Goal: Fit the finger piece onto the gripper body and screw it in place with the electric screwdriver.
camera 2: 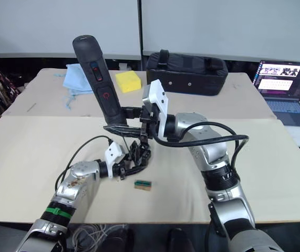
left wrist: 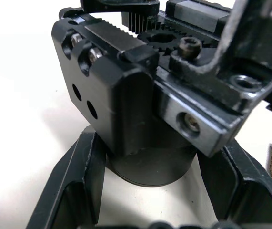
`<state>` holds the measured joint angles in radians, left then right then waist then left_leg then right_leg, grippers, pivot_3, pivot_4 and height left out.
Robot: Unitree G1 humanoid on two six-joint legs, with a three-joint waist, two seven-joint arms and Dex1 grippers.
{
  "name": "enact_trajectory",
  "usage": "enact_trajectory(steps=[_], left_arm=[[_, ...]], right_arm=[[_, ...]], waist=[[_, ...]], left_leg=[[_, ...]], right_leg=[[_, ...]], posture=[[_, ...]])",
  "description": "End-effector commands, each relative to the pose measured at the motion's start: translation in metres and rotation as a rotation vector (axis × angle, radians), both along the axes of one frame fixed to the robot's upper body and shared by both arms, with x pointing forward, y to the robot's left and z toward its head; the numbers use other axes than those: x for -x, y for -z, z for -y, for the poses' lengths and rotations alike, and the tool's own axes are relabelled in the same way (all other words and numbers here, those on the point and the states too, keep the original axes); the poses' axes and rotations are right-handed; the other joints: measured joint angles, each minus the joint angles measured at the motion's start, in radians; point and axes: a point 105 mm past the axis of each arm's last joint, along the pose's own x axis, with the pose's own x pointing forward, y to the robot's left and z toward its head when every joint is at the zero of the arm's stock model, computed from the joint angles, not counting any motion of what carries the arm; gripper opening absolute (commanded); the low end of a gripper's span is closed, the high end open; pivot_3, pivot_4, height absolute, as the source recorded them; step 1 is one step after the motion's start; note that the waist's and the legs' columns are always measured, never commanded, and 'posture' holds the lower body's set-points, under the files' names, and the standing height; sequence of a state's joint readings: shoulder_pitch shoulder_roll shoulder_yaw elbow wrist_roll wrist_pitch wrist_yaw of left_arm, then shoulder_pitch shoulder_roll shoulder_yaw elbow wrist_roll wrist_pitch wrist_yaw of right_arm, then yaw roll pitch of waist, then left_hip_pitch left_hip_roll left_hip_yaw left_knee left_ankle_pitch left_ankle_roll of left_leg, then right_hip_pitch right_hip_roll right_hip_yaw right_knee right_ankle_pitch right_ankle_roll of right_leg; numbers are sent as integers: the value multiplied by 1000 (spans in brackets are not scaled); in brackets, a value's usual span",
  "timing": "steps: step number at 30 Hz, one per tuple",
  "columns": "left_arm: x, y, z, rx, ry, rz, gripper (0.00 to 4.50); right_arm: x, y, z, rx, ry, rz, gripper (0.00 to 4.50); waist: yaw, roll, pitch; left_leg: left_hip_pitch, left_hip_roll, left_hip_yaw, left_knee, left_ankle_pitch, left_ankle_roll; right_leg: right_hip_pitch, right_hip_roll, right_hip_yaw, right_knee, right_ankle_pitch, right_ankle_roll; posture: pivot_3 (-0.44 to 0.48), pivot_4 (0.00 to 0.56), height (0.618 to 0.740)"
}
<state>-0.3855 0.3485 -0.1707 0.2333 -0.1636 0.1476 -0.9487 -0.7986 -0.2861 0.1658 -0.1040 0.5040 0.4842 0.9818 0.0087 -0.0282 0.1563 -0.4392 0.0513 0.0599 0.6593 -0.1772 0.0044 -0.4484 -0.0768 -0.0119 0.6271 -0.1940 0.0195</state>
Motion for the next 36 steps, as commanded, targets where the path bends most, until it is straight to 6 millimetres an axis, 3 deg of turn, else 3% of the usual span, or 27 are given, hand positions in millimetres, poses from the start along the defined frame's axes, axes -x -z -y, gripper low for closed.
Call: enact_trajectory(steps=[1, 36], left_arm=[[8, 11, 2, -4, 24, -57, 2285], [10, 14, 3, -19, 33, -74, 2285]], right_arm=[[6, -12, 0, -41, -15, 63, 1929], [9, -4, -4, -44, -17, 29, 1929]], waist=[[0, 0, 0], [0, 0, 0]], left_leg=[[0, 0, 0, 0, 0, 0], [0, 0, 0, 0, 0, 0]], right_leg=[[0, 0, 0, 0, 0, 0], [0, 0, 0, 0, 0, 0]], posture=[[0, 150, 740], [0, 150, 740]])
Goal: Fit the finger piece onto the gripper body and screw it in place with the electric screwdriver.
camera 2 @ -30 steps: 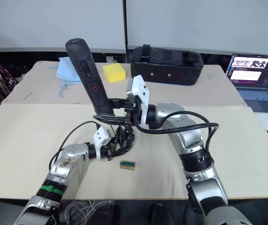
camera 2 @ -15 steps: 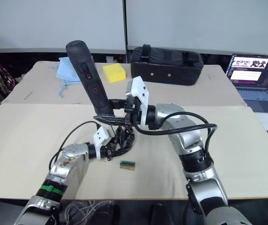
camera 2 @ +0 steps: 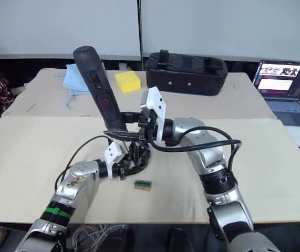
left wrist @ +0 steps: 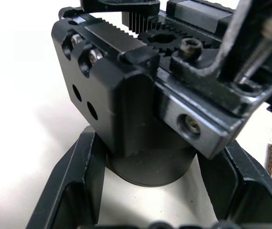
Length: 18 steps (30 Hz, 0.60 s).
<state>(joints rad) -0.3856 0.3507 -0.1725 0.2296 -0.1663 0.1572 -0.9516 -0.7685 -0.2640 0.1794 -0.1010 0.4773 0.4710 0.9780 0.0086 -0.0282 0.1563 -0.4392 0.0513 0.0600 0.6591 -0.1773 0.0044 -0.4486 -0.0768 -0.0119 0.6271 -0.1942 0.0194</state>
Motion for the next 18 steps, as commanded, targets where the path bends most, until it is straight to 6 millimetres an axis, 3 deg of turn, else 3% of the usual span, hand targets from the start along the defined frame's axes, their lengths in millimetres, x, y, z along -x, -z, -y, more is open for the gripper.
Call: enact_trajectory(steps=[1, 18], left_arm=[[10, 14, 3, -18, 30, -67, 2285], [9, 15, 3, -19, 30, -67, 2285]], right_arm=[[9, -14, 0, -48, -24, 47, 1929], [7, -13, -1, -54, -17, 40, 1929]], waist=[[0, 0, 0], [0, 0, 0]], left_leg=[[0, 0, 0, 0, 0, 0], [0, 0, 0, 0, 0, 0]], right_leg=[[0, 0, 0, 0, 0, 0], [0, 0, 0, 0, 0, 0]], posture=[[0, 150, 740], [0, 150, 740]])
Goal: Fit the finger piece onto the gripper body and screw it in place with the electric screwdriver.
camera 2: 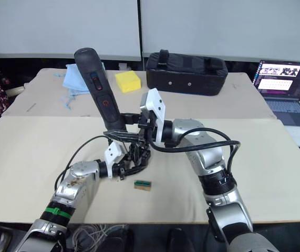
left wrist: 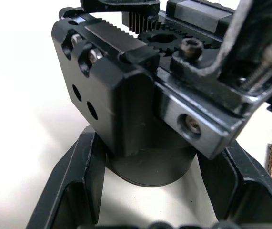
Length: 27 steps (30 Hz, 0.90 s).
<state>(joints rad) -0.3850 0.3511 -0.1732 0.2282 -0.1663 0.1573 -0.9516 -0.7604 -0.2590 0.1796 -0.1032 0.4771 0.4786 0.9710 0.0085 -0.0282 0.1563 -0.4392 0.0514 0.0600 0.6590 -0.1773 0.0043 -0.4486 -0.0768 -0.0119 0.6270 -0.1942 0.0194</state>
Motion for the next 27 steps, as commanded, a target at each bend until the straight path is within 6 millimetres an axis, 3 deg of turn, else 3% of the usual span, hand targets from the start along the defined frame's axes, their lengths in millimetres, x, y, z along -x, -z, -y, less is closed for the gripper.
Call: enact_trajectory(steps=[1, 27], left_arm=[[9, 15, 3, -18, 29, -67, 2285], [8, 14, 2, -24, 33, -68, 2285]], right_arm=[[7, -14, 0, -53, -16, 54, 1929], [-14, 37, 12, 56, 148, 0, 1929]], waist=[[0, 0, 0], [0, 0, 0]], left_leg=[[0, 0, 0, 0, 0, 0], [2, 0, 0, 0, 0, 0]], right_leg=[[0, 0, 0, 0, 0, 0], [3, 0, 0, 0, -3, 3]], posture=[[0, 150, 740], [0, 150, 740]])
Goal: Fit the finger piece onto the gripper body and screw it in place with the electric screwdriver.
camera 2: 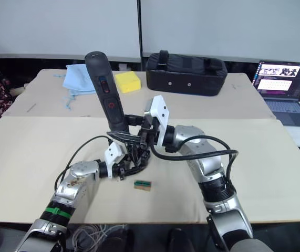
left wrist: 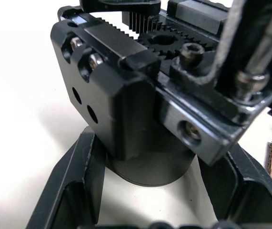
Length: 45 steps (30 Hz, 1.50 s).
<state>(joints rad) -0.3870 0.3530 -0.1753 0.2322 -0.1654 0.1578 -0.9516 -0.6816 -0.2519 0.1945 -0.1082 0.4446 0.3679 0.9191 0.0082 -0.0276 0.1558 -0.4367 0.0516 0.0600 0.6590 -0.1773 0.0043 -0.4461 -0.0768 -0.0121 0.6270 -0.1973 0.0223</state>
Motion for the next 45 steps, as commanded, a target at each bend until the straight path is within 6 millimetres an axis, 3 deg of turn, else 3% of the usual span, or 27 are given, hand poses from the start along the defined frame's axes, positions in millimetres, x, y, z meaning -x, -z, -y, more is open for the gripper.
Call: enact_trajectory(steps=[1, 22, 40, 45], left_arm=[[8, 13, 3, -20, 34, -65, 2285], [7, 13, 0, -30, 32, -62, 2285], [8, 13, 1, -25, 28, -66, 2285], [9, 14, 1, -26, 26, -69, 2285]], right_arm=[[-11, 26, 7, 98, 79, -36, 1929], [-14, 47, 13, 126, 121, -187, 1929], [-27, 59, 16, 207, 213, -174, 1929], [-22, 60, 11, 242, 179, -132, 1929]], waist=[[0, 0, 0], [1, 0, -11], [0, 0, -17], [0, 0, -18]], left_leg=[[1, 0, 0, 0, 0, 0], [14, 0, 1, -11, -1, -2], [16, 0, 1, -14, -3, -6], [16, 0, 1, -14, -4, -6]], right_leg=[[1, 0, 0, 0, 0, 0], [8, -1, 0, -3, -3, -3], [8, -1, 0, -3, -5, -3], [8, -1, 0, -3, -5, -4]], posture=[[0, 150, 740], [0, 150, 740], [0, 150, 740], [0, 150, 740]])
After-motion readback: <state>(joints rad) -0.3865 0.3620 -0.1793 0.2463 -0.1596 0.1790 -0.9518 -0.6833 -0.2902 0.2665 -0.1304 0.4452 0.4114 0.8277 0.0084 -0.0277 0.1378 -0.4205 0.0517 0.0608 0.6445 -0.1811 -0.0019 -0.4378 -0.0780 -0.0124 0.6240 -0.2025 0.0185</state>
